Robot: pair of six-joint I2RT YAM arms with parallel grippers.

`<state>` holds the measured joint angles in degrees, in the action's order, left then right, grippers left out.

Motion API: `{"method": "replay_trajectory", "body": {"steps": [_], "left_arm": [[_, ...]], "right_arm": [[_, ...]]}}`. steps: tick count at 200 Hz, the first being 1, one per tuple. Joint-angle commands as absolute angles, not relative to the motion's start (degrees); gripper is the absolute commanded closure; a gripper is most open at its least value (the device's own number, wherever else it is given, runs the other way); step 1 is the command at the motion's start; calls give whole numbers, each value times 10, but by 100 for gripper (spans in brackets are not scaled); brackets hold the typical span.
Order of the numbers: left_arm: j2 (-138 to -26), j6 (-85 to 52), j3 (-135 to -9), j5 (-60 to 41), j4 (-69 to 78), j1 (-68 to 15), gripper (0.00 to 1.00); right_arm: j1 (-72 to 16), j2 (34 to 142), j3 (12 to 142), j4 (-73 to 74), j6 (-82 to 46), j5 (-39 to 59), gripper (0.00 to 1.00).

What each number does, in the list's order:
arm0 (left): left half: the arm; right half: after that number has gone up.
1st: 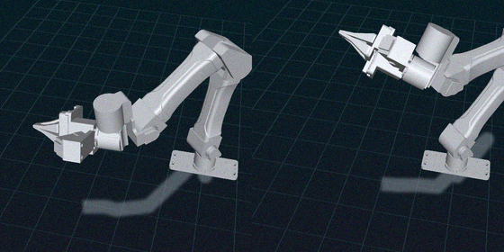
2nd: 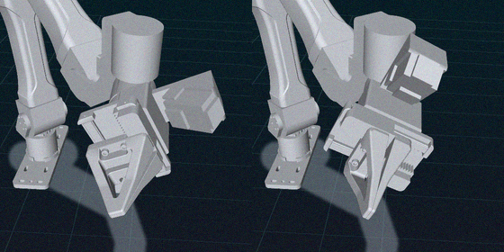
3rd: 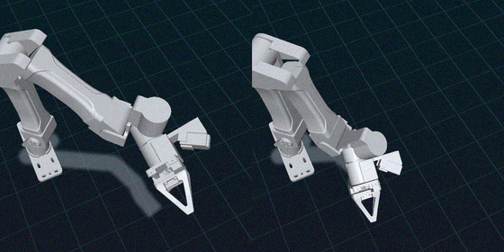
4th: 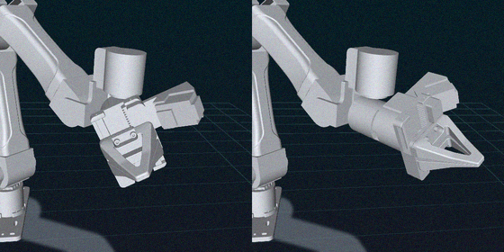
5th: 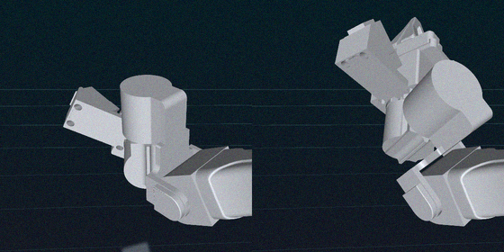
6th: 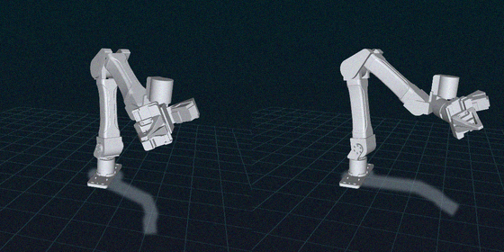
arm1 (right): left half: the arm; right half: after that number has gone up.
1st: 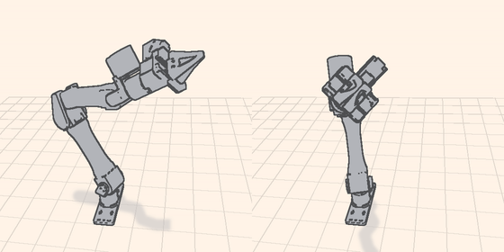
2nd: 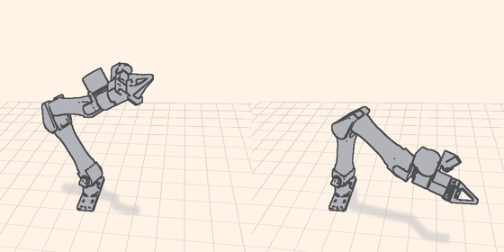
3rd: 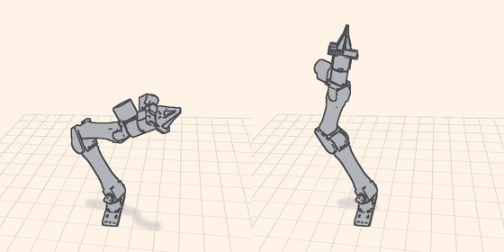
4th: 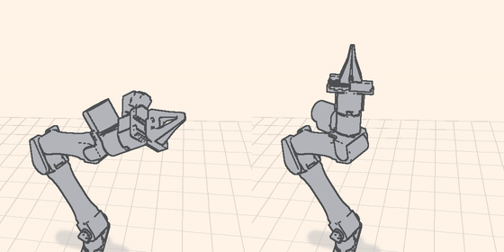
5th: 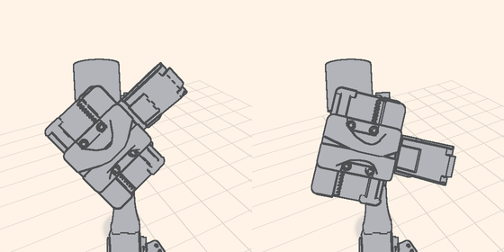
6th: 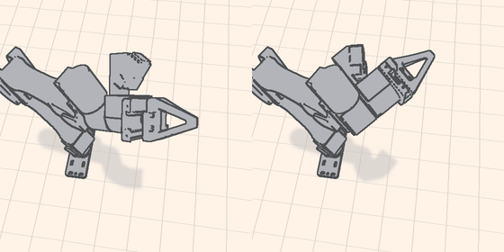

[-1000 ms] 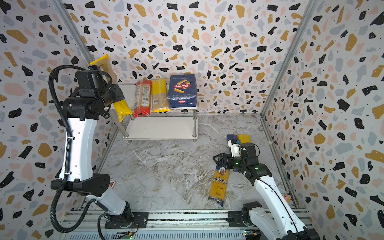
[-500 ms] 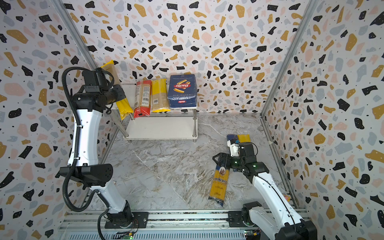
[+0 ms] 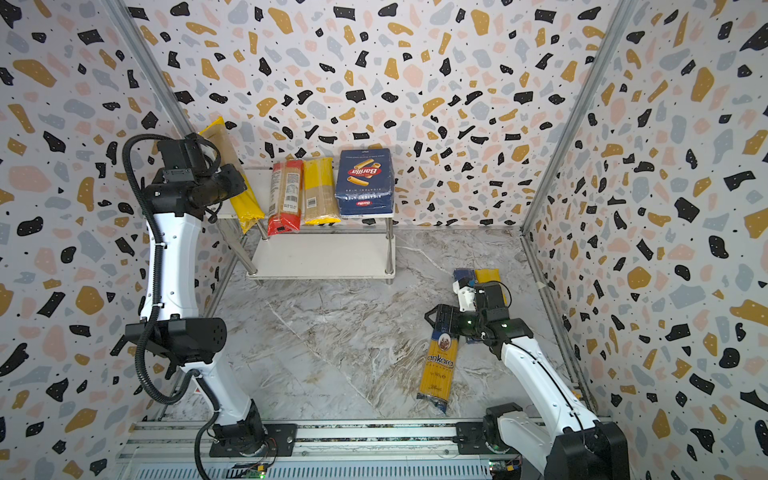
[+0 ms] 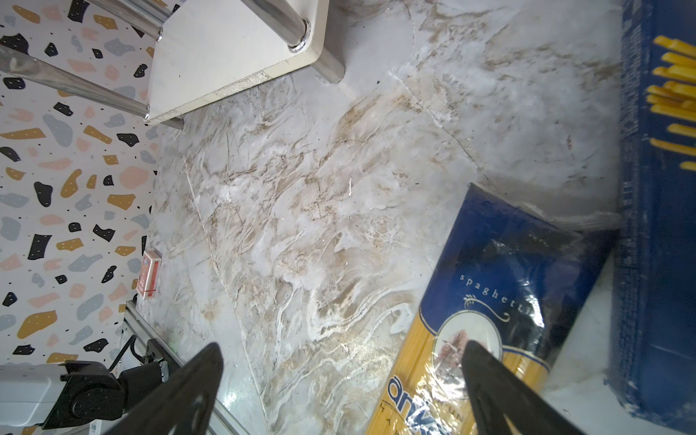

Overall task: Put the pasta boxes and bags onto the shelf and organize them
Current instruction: 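Lower the Pastatime bag onto the shelf beside the red-and-clear bag with the left gripper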

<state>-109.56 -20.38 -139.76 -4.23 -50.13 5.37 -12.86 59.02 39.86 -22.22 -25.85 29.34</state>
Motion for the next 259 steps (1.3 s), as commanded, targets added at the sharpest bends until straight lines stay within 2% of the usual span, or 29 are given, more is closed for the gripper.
{"method": "replay_trajectory", "body": {"steps": [1,69,80,90,134,145,212,227,259], "left_arm": [[-1094,-206,-1429,-56,-393,59,100],[-1098,-200,-1411,-64,-397,64,100],[-1096,-200,-1406,-70,-394,65,95],[-1096,-200,-1404,-74,-393,64,85],[-1097,-201,-1400,-78,-401,65,79],[-1097,-202,-1399,-78,-401,65,75],[-1105,-204,-1397,-82,-412,66,75],[-1105,-206,-1398,-88,-414,67,71],[-1109,-219,-1401,-109,-417,73,69]], "right_arm": [[-129,591,419,-216,-255,288,1],[-128,607,419,-206,-254,289,1],[-128,610,418,-204,-254,289,1],[-128,612,418,-203,-253,290,1],[-127,612,415,-199,-252,297,1],[-127,611,413,-198,-253,298,1],[-123,609,415,-203,-252,296,1],[-121,609,414,-203,-251,296,1],[-120,608,412,-201,-251,303,1]]}}
